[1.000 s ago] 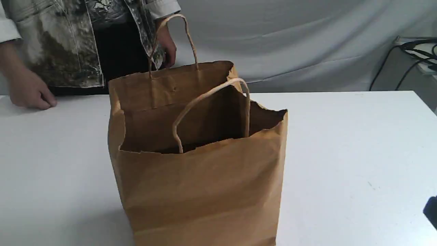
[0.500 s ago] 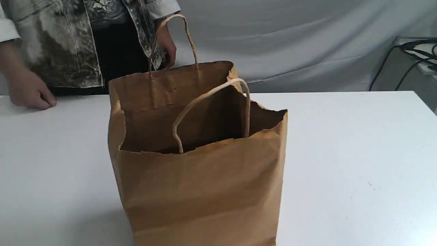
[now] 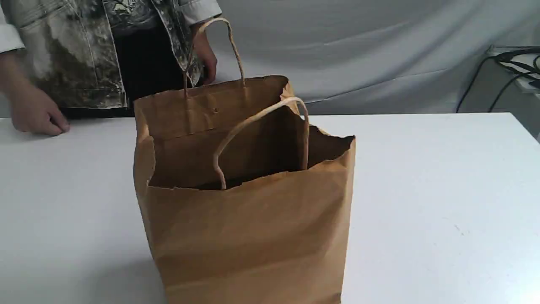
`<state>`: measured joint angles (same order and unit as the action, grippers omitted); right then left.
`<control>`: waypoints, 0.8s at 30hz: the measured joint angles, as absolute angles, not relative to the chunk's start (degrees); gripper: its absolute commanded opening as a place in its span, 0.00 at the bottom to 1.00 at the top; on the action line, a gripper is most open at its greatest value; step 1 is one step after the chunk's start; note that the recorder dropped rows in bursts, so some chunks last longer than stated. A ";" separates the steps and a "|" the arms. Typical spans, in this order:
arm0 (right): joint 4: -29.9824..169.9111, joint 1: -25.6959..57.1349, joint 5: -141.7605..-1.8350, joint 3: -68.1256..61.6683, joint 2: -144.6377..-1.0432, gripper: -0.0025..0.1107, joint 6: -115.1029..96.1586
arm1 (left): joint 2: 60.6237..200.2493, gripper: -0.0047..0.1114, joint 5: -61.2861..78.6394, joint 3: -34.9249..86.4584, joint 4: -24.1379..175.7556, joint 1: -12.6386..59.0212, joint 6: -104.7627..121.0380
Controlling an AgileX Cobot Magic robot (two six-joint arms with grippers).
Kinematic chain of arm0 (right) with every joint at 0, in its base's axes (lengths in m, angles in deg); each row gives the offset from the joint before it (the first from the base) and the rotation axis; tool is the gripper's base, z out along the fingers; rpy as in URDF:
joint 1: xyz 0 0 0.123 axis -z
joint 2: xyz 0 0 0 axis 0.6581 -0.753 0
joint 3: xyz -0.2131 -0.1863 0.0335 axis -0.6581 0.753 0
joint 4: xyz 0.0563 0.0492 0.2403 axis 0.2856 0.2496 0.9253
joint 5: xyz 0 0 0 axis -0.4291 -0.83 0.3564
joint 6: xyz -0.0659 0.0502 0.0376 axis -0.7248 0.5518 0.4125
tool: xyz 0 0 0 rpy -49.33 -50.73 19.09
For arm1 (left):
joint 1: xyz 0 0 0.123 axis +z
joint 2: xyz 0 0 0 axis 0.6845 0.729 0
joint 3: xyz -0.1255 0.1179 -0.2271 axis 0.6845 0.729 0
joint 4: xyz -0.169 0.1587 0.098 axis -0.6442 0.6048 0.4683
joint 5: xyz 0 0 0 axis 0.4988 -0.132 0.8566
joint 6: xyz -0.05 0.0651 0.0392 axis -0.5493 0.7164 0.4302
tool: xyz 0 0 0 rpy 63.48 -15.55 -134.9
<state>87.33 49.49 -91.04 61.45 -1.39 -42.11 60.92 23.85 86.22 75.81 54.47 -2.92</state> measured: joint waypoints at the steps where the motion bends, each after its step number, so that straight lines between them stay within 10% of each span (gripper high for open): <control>1: 85.63 50.08 -91.04 61.45 -1.39 0.03 -40.84 | 60.92 0.04 23.85 86.22 75.81 54.47 -2.92; 24: 55.80 42.42 -91.04 61.45 -1.39 0.03 4.04 | 60.92 0.04 23.85 86.22 75.81 54.47 -2.92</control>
<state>55.80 42.42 -91.04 61.45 -1.39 4.04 60.92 23.85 86.22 75.81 54.47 -2.92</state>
